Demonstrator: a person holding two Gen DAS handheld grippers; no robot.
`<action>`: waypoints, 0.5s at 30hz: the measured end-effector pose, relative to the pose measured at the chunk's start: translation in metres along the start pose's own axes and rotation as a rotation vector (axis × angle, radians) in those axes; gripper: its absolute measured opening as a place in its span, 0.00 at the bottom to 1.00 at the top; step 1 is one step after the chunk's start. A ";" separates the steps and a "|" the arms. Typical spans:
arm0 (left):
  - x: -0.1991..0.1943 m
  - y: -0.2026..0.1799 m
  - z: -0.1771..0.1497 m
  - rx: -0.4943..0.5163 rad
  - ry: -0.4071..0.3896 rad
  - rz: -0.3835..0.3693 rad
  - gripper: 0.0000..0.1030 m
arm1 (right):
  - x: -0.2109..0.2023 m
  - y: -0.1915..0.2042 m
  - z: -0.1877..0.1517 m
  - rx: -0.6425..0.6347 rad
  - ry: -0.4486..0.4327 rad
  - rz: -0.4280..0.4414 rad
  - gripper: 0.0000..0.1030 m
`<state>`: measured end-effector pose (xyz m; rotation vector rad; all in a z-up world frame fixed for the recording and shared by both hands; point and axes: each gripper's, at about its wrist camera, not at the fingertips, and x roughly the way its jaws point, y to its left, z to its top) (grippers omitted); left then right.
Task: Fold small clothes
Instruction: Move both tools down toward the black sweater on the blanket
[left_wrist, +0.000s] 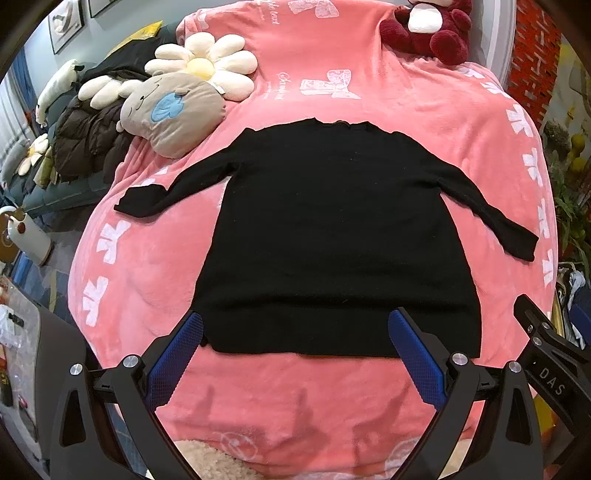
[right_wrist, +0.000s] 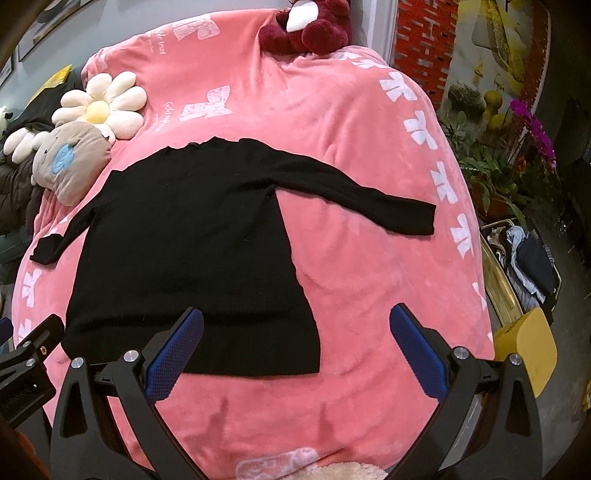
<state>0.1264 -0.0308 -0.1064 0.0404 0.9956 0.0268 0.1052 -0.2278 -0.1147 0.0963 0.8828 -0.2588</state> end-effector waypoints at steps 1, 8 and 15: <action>-0.001 0.000 0.000 0.002 -0.002 0.001 0.95 | 0.000 0.000 0.000 -0.001 -0.002 0.001 0.96; -0.009 0.003 -0.001 0.000 -0.015 0.008 0.95 | -0.011 0.002 0.004 0.000 -0.022 0.006 0.96; -0.013 0.004 -0.002 -0.002 -0.025 0.006 0.95 | -0.016 0.003 0.006 -0.003 -0.033 0.008 0.96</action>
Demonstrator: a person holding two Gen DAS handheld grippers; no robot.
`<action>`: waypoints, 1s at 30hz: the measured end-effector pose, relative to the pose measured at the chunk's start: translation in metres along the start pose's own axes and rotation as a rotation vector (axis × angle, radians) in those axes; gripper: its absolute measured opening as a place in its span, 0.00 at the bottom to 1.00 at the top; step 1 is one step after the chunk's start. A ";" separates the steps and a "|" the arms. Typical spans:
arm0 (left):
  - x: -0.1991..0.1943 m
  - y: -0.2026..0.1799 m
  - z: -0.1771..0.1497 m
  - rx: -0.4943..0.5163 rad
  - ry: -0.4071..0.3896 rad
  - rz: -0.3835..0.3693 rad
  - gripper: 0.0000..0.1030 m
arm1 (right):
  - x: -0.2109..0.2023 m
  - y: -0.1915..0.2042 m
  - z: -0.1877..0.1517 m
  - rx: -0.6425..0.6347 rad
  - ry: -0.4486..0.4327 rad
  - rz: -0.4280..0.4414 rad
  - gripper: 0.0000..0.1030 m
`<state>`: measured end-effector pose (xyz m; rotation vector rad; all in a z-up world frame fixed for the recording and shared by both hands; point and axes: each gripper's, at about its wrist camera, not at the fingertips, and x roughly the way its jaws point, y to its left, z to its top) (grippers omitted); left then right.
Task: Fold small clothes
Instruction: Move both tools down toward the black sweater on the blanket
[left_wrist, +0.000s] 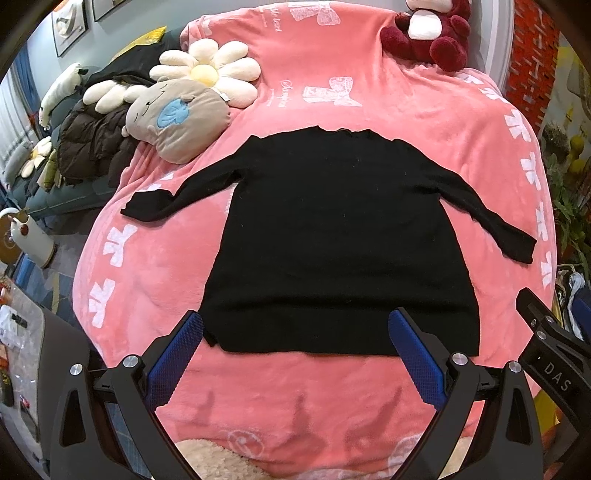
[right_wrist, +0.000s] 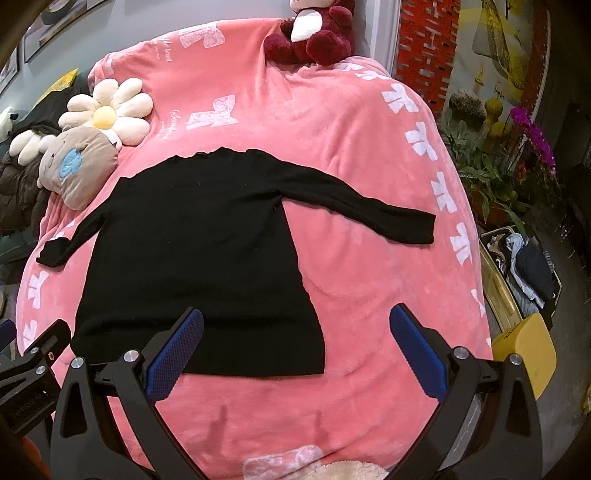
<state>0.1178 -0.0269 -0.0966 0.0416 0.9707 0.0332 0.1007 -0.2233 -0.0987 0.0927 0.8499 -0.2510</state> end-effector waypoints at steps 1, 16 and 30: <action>0.000 0.000 0.000 0.001 0.001 0.003 0.95 | 0.000 0.000 0.000 -0.001 -0.001 -0.001 0.96; 0.006 -0.004 0.006 0.011 0.010 0.033 0.95 | 0.027 -0.028 0.008 0.036 0.026 0.010 0.96; 0.070 -0.017 0.024 0.027 0.062 0.058 0.95 | 0.109 -0.076 0.026 0.075 0.061 -0.046 0.96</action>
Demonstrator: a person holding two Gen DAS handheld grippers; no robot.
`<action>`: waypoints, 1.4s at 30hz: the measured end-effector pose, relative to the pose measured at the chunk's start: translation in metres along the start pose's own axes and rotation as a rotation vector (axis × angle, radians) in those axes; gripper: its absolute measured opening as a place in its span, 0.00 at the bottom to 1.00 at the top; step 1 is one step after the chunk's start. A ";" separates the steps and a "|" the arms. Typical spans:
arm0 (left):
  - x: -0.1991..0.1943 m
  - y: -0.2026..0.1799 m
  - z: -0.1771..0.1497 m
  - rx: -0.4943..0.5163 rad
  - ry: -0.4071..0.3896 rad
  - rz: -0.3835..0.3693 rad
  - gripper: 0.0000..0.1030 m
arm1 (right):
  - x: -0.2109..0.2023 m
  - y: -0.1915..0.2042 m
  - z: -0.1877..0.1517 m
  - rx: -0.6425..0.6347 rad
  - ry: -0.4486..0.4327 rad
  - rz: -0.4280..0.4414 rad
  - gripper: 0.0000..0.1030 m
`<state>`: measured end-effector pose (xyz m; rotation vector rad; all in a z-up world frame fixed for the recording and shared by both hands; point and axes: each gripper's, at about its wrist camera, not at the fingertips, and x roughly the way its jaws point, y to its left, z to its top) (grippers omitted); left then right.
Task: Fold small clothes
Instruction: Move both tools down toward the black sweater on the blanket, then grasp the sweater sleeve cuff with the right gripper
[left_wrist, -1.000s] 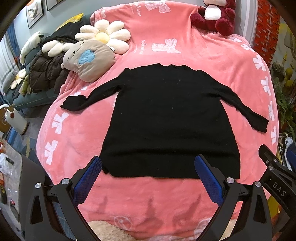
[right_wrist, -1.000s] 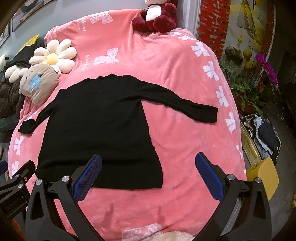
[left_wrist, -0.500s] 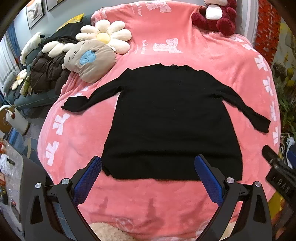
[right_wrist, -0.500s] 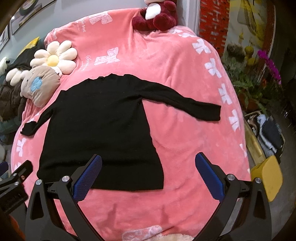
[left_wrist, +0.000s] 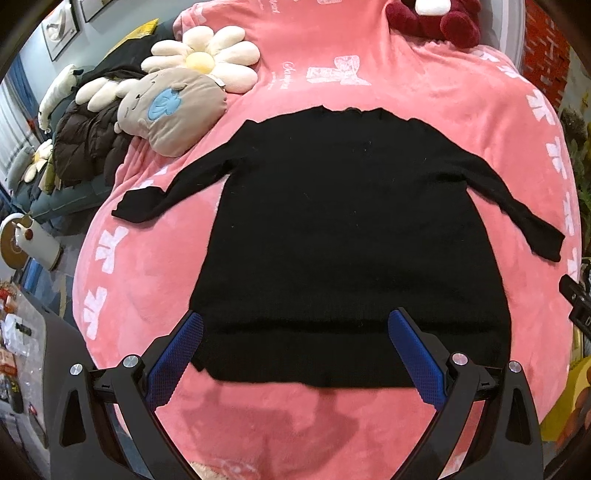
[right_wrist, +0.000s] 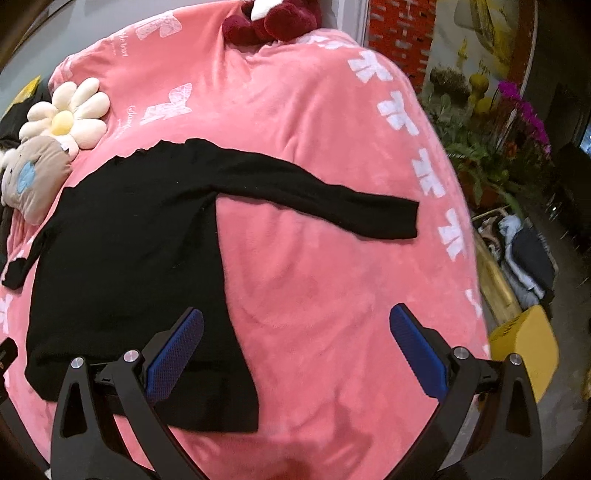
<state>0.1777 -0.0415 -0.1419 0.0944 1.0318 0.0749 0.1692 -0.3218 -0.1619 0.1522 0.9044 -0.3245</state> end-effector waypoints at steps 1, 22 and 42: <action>0.005 -0.002 0.002 0.002 0.004 0.003 0.95 | 0.006 -0.004 0.001 0.001 0.001 -0.001 0.96; 0.103 -0.057 0.035 0.019 0.090 -0.008 0.95 | 0.185 -0.177 0.090 0.127 -0.044 -0.133 0.96; 0.118 -0.066 0.029 -0.009 0.088 -0.036 0.95 | 0.254 -0.217 0.073 0.300 0.008 0.076 0.43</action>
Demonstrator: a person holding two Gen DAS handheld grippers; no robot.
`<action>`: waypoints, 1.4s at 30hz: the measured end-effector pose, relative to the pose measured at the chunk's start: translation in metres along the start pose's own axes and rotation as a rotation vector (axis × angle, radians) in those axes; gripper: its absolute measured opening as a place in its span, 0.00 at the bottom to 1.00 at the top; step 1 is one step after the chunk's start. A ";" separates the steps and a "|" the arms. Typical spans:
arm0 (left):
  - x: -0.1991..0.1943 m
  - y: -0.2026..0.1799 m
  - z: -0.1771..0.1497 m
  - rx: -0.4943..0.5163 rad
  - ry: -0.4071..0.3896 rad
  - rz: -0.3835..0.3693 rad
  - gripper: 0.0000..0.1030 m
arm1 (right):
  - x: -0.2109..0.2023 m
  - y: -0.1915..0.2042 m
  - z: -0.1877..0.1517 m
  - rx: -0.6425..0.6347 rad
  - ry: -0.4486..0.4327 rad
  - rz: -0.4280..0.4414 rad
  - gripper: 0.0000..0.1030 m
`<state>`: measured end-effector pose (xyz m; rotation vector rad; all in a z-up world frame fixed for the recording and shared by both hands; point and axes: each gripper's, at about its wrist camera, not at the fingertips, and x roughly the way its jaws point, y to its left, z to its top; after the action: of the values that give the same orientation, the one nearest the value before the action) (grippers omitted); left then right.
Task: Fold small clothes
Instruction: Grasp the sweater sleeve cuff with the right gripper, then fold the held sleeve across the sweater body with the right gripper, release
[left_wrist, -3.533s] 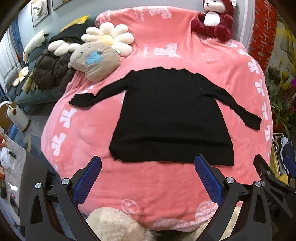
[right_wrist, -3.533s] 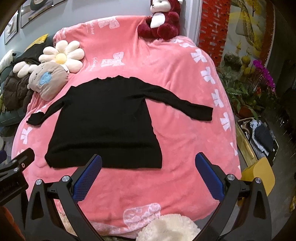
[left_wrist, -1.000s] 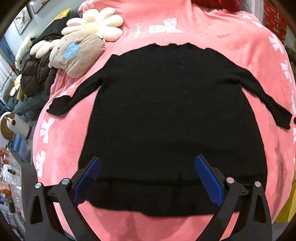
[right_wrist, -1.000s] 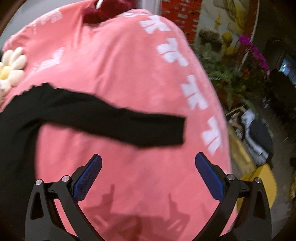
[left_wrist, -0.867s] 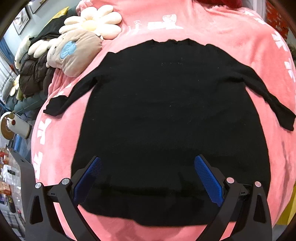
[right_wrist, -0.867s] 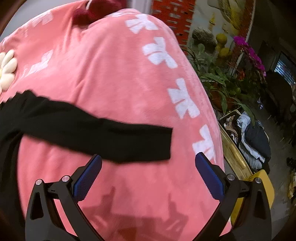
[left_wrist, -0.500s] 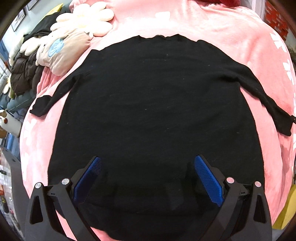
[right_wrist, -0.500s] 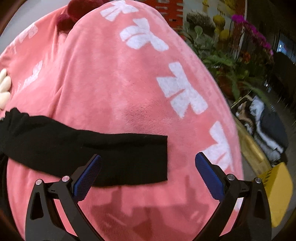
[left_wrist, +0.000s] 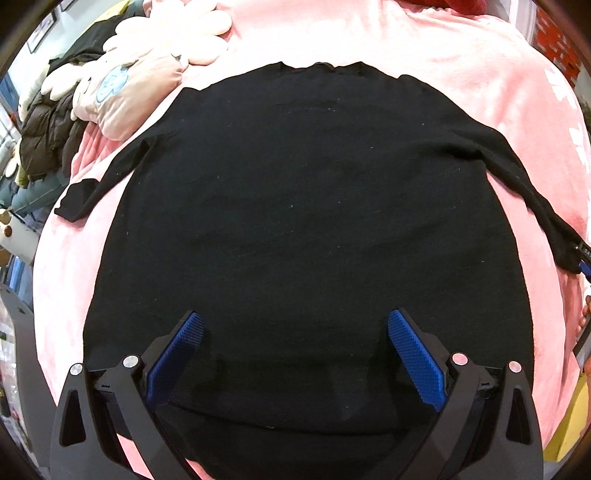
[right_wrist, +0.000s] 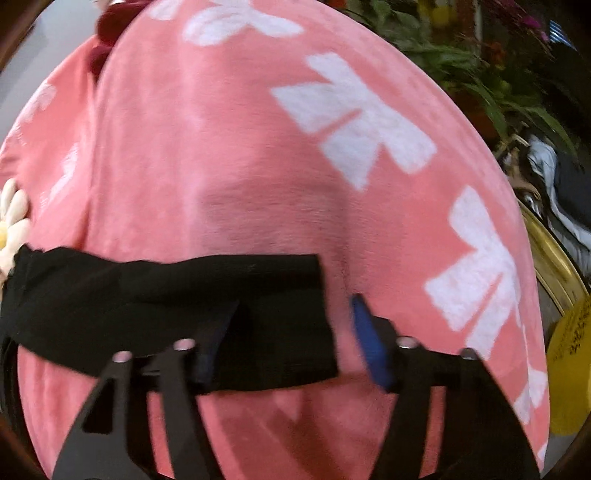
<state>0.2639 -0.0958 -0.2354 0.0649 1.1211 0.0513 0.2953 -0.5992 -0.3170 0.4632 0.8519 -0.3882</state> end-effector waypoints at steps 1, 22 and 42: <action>0.000 0.002 0.000 -0.004 0.002 -0.005 0.95 | -0.003 0.002 -0.001 -0.005 -0.003 0.003 0.35; -0.002 0.048 0.003 -0.110 0.029 -0.139 0.95 | -0.100 0.150 0.022 -0.191 -0.117 0.255 0.02; -0.020 0.282 -0.001 -0.414 -0.058 -0.166 0.95 | -0.071 0.579 -0.126 -0.791 0.098 0.416 0.11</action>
<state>0.2514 0.1835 -0.1960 -0.3938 1.0356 0.1315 0.4644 -0.0396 -0.1986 -0.0858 0.9030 0.3610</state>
